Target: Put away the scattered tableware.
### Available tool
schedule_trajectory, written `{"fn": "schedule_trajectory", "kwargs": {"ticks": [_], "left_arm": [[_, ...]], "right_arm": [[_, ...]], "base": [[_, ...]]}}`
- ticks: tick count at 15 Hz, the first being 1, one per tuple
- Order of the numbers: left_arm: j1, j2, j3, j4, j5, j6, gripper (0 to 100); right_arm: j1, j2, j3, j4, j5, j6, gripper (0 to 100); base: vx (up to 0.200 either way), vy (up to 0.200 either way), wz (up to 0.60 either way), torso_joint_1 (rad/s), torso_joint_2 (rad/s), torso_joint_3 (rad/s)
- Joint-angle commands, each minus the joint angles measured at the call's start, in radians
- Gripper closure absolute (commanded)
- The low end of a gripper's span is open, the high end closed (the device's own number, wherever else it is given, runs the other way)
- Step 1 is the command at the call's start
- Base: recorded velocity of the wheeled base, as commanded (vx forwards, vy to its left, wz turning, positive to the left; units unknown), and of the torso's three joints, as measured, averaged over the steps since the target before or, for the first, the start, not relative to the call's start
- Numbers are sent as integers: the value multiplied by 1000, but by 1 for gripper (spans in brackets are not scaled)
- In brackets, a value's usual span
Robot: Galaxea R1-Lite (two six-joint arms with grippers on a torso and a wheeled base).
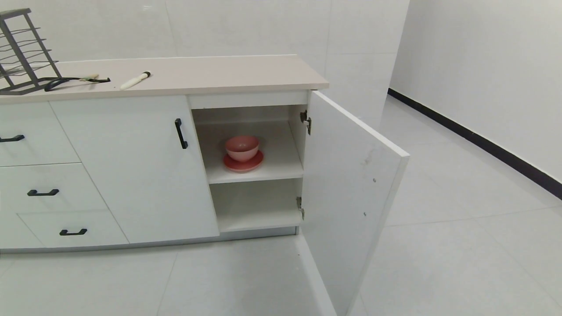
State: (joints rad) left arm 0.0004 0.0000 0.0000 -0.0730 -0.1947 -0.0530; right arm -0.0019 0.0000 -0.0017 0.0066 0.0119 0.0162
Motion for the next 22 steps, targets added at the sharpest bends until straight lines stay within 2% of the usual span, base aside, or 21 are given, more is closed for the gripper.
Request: {"fn": "schedule_trajectory", "kwargs": {"ticks": [1, 2, 3, 4, 5, 6, 7, 8, 9, 10, 11, 13, 16, 17, 19, 20, 21, 22], "left_arm": [[1, 0, 0, -1, 3, -1, 0], [1, 0, 0, 1, 46, -1, 0], [1, 0, 0, 2, 97, 1, 0], [1, 0, 0, 45, 230, 25, 0], [3, 0, 0, 53, 239, 28, 0], [1, 0, 0, 62, 208, 41, 0], [1, 0, 0, 70, 204, 50, 0], [1, 0, 0, 73, 196, 65, 0], [1, 0, 0, 73, 196, 65, 0], [1, 0, 0, 73, 196, 62, 0], [1, 0, 0, 73, 196, 61, 0], [1, 0, 0, 73, 196, 61, 0], [1, 0, 0, 73, 195, 58, 0], [1, 0, 0, 73, 195, 53, 0], [1, 0, 0, 71, 195, 53, 0], [1, 0, 0, 71, 195, 50, 0], [1, 0, 0, 70, 198, 27, 0], [1, 0, 0, 70, 196, 30, 0]], "right_arm": [[0, 2, 0, 1, 0, 1, 100], [0, 2, 2, -22, 0, 1, 100], [0, 2, 2, -135, 0, -1, 100], [-1, 3, -1, -266, 11, -2, 100], [-1, 8, -14, -250, 36, -2, 100], [11, 51, -66, -183, 86, -1, 100], [14, 69, -95, -148, 102, -1, 100], [31, 173, -208, -33, 155, -22, 100], [39, 253, -259, -13, 192, -51, 100], [40, 290, -276, -14, 206, -65, 100], [48, 466, -362, -45, 230, -90, 100], [88, 664, -446, -117, 232, -90, 100], [128, 923, -457, -313, 232, -90, 100], [128, 1095, -445, -470, 243, -91, 100], [128, 1285, -419, -691, 273, -93, 100], [128, 1313, -416, -723, 273, -96, 100], [114, 1443, -406, -892, 275, -105, 100], [108, 1491, -399, -961, 276, -105, 100]], "base": [[0, 0, 0, 0, 0, 0], [0, 0, 0, 0, 0, 0], [0, 0, 0, 0, 0, 0], [0, 0, 0, 0, 0, 0], [0, 0, 0, 0, 0, 0], [0, 0, 0, 0, 0, 0], [0, 0, 0, 0, 0, 0], [0, 0, 0, 0, 0, 0], [0, 0, 0, 0, 0, 0], [0, 0, 0, 0, 0, 0], [0, 0, 0, 0, 0, 0], [0, 0, 0, 0, 0, 0], [0, 0, 0, 0, 0, 0], [0, 0, 0, 0, 0, 0], [0, 0, 0, 0, 0, 0], [0, 0, 0, 0, 0, 0], [0, 0, 0, 0, 0, 0], [0, 0, 0, 0, 0, 0]]}}
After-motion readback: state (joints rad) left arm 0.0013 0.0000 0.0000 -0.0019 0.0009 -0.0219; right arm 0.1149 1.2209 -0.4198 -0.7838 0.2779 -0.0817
